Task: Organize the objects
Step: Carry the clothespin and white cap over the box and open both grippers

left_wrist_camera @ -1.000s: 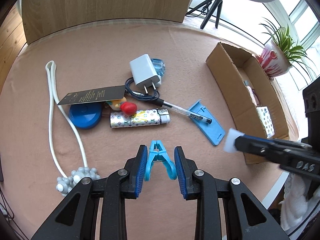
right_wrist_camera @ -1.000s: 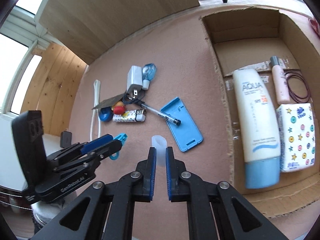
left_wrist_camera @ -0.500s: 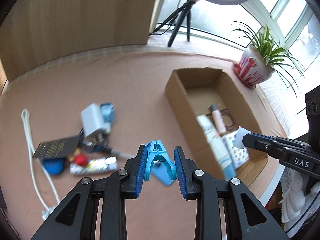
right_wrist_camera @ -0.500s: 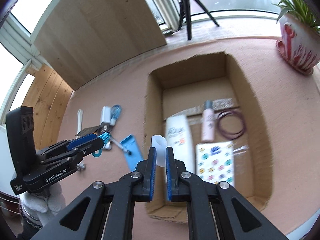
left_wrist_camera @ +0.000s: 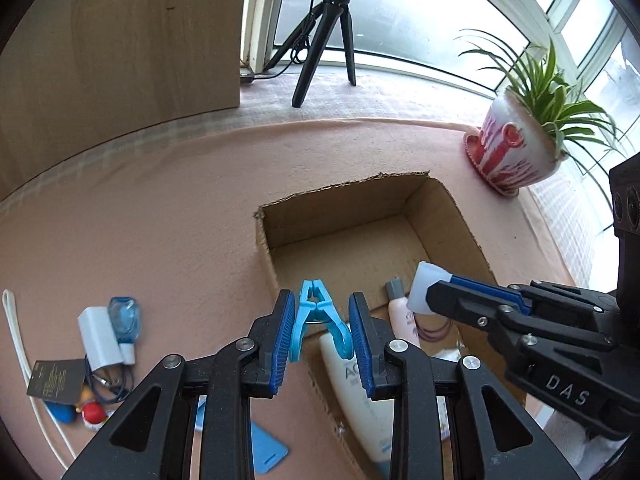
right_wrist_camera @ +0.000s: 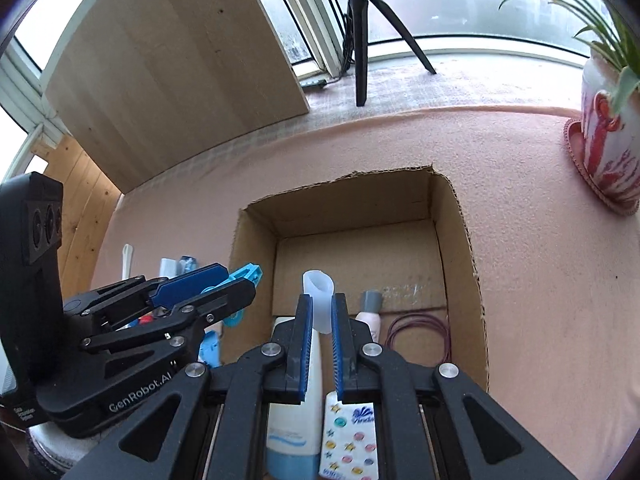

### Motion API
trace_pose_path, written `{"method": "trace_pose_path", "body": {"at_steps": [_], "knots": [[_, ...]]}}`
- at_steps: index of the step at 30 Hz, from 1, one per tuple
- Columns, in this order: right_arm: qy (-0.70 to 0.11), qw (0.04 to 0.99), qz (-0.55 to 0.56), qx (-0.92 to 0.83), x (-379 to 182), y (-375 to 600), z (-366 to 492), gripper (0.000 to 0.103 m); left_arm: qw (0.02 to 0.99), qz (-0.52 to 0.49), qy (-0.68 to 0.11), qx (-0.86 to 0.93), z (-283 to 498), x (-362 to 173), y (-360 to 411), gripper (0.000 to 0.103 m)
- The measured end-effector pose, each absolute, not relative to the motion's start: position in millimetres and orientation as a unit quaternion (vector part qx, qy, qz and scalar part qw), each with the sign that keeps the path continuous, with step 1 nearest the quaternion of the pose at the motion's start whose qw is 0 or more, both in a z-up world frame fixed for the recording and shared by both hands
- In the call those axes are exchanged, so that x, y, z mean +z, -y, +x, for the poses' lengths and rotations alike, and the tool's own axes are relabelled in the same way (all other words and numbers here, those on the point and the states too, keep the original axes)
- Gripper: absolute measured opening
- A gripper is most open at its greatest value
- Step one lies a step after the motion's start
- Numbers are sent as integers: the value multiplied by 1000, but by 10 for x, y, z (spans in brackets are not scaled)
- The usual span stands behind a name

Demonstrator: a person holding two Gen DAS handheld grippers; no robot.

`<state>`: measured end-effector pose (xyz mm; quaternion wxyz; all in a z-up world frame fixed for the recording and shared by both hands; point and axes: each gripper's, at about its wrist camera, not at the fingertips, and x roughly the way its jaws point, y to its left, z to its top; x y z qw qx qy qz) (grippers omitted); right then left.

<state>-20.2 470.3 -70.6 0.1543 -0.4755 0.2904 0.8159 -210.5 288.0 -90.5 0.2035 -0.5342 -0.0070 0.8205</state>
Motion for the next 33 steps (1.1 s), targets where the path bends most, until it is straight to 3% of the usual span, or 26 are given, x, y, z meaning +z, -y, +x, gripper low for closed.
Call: {"method": "trace_pose_path", "body": {"at_steps": [8,13,15,33], "knots": [[-303,147,-485,807,-875,-4805,-242,10,197,-542,-3,817,-2256,-1050,-3077,31],[-306,156,-489,801,-890,-4849,-230,24,196,-541,2,818,-2277,-1026,-3065,32],[-305,160,-487,802,-879,-4856,-218,25,195,-539,7,819,-2278,-1008,-3031,37],[-304,155,-446,828,-566,-4404,-146,25,175,-522,46,833,-1807,-787,-2155,37]]}}
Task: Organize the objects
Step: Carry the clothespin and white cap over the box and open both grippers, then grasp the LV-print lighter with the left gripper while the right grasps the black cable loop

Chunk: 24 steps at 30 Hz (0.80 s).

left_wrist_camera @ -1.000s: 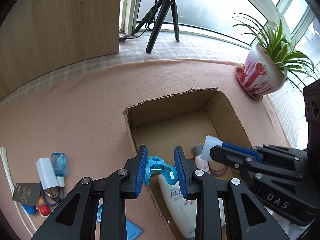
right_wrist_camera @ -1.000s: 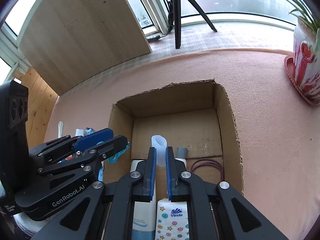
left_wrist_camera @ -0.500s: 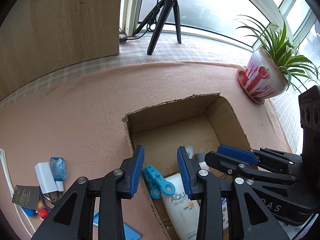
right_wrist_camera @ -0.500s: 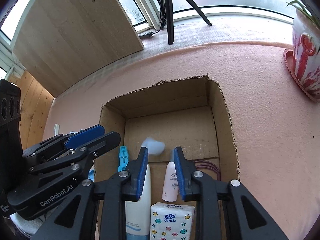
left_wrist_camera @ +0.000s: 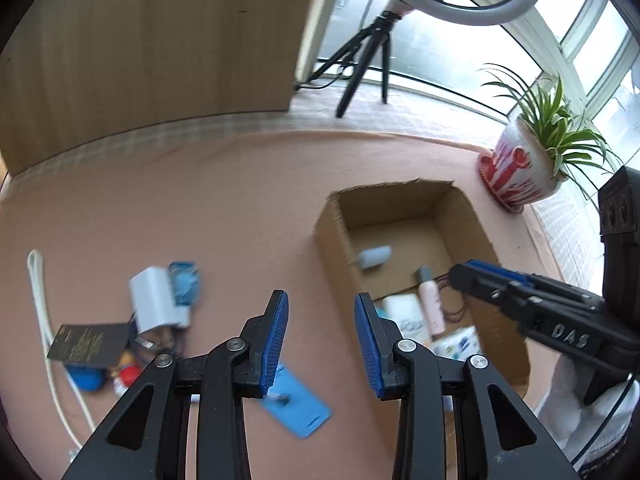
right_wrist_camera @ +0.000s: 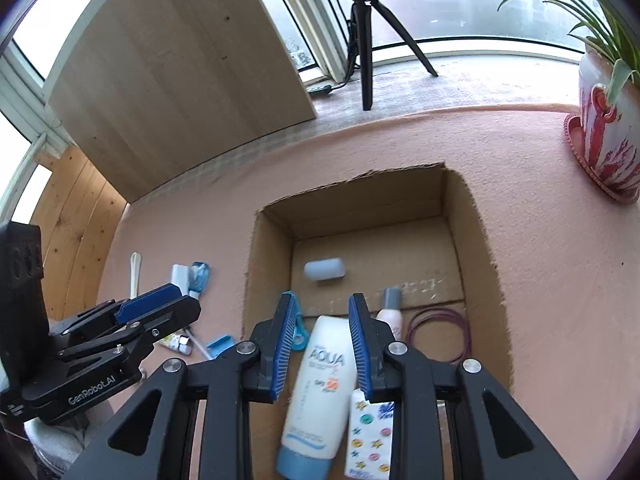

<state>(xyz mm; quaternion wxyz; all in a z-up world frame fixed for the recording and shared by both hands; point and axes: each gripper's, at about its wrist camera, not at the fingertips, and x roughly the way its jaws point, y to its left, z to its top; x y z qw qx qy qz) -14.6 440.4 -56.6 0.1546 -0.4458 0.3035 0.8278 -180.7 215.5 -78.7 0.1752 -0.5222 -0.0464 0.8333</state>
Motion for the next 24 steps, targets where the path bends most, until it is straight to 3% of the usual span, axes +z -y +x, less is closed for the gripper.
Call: {"method": "trace_pose_path", "body": {"at_steps": [13,24], "knots": [[-283,72,-478,828,-560,-3505,-536,25,102,-546,84,827,-1511,-1060,-962,37],[-287,86,-540,786,-981,-3150,-1084,25,110,-576,92,805,-1602,-1403,-817,36]]}}
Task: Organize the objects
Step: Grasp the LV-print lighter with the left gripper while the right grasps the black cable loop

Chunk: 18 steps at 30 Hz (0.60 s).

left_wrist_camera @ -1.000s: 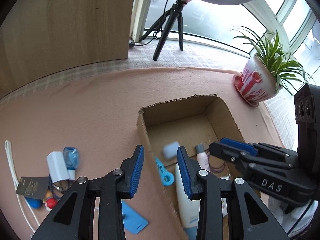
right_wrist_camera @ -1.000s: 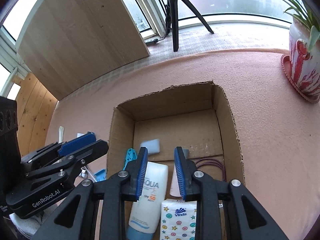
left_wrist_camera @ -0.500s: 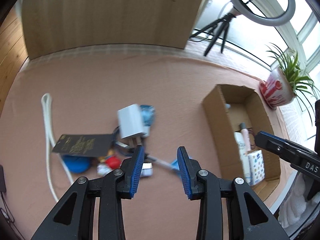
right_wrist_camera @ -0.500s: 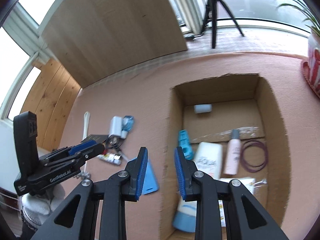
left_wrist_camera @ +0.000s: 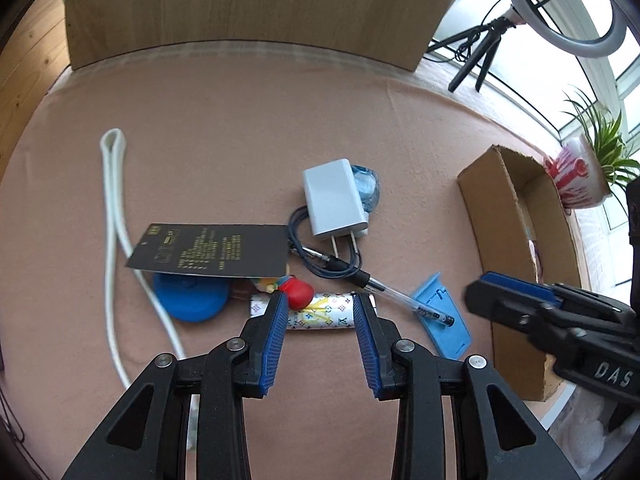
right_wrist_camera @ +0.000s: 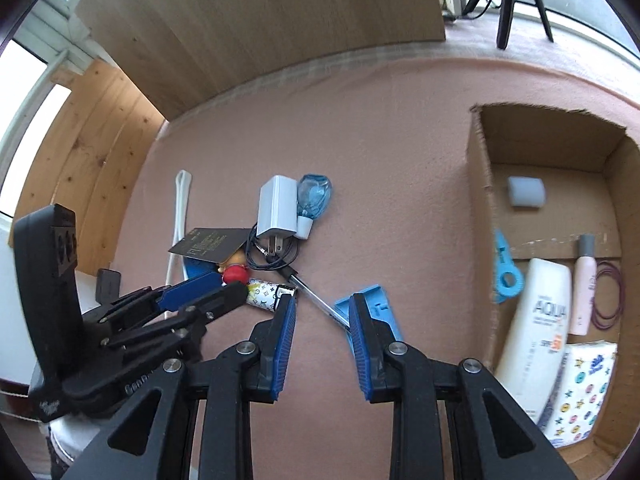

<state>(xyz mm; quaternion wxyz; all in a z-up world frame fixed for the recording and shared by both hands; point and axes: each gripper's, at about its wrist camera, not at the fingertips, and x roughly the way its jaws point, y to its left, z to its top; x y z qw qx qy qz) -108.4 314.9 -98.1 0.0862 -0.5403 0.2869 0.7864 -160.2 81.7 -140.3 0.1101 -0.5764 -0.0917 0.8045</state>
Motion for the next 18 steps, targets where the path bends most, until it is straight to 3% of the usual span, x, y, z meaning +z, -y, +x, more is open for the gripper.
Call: {"method": "trace_pose_path", "body": {"at_steps": [4,6,9,18], "knots": [[-282,104,-554,777,-1124,-3112,-1237,25,120,-582,84,800,-1667,-1481,-904,35],[-286,113,-557,771,-1185,-3144,-1272,24,122,-584,77,799,-1696,-1503,-938,25],[-298,115,-561,763,-1278,-3216,-1319,24,123,-577,69,805,-1740,-1472,-963,23],[-302,98,-571,757,-1368,-3179,-1329,23,141,-573,35,806,-1604,-1524,-947,23]]}}
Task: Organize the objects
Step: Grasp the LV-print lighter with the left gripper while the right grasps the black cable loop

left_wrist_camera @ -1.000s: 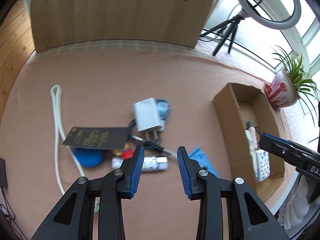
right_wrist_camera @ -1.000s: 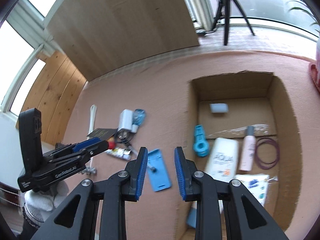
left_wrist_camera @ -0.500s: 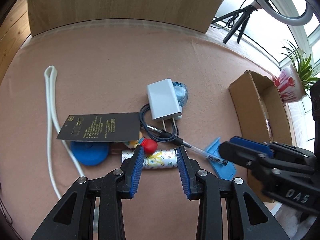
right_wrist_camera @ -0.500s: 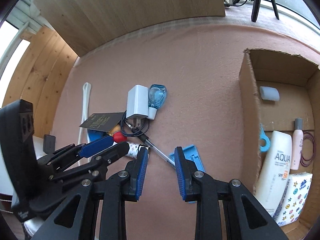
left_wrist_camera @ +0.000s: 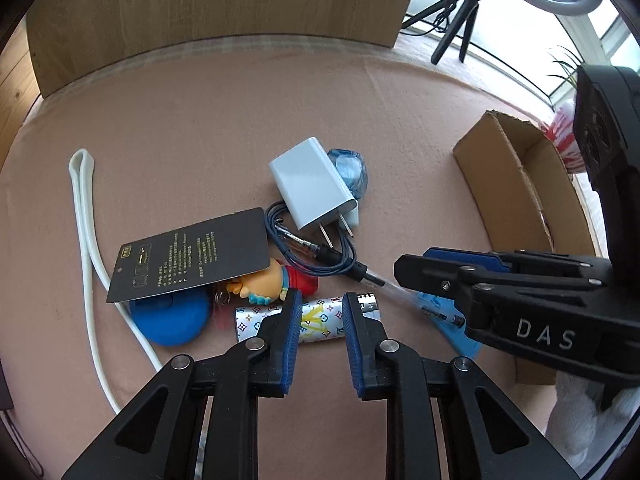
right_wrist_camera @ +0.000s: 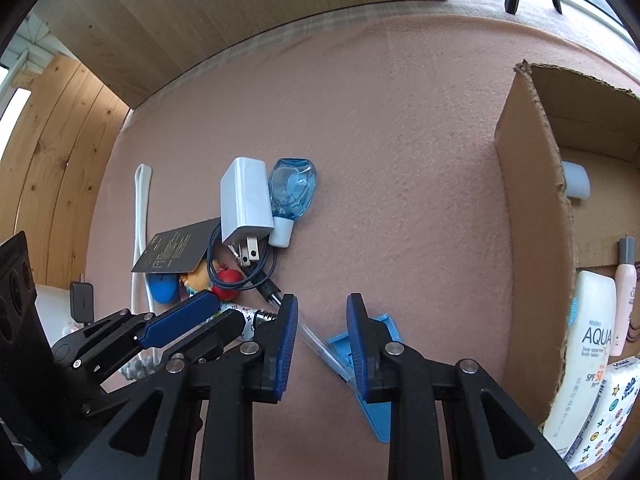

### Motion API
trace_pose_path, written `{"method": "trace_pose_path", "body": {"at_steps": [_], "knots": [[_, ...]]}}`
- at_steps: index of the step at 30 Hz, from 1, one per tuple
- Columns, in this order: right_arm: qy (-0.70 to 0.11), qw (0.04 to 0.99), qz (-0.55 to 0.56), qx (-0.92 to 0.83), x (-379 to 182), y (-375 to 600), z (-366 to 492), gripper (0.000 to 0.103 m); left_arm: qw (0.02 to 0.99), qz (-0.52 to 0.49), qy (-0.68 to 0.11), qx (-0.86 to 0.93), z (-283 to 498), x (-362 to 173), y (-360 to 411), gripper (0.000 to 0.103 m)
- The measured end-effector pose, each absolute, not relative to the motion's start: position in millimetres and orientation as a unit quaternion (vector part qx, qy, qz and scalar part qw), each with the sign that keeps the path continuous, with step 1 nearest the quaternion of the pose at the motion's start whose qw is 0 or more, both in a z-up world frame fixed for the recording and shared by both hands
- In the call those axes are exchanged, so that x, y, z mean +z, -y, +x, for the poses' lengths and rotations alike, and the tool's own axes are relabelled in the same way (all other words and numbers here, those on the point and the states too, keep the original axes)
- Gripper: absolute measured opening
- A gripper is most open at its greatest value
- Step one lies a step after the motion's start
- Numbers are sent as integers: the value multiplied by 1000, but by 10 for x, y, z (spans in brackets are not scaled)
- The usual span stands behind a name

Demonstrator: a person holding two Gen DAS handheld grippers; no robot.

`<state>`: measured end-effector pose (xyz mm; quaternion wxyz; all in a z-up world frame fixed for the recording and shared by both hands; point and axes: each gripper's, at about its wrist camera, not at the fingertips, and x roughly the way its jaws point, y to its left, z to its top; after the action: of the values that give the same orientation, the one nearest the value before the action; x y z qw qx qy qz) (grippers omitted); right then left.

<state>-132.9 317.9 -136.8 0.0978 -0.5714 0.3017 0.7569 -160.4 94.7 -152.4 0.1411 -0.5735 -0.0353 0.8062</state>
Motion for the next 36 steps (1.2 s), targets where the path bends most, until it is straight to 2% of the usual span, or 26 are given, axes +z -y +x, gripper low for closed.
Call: {"method": "trace_pose_path", "body": {"at_steps": [4,8,10,16,26,36], "knots": [[-315,74,-577,750,-1389,-3123,-1311,23,140,-573,41,807,-1590,-1527,-908,23],[-295,79,-581,754,-1376,-3026,-1277,22,131,-576,65,804,-1671,-1530,-826,23],[-290,92,-582,754,-1382,-3022,-1243,15,129,-577,61,804,-1716,-1553,-824,23],[-306,97,-578,751,-1391,-3032,-1098,11,129,-587,34,799,-1675,-1638,-875,22],[-276,86,-577,764,-1420,-2671,-822,10,149,-600,37,785,-1235,-1663,-814,23],[-308,81,-574,754,-1439,-2544,-332,9,130,-590,46,796,-1101,-1646,-752,23]]}}
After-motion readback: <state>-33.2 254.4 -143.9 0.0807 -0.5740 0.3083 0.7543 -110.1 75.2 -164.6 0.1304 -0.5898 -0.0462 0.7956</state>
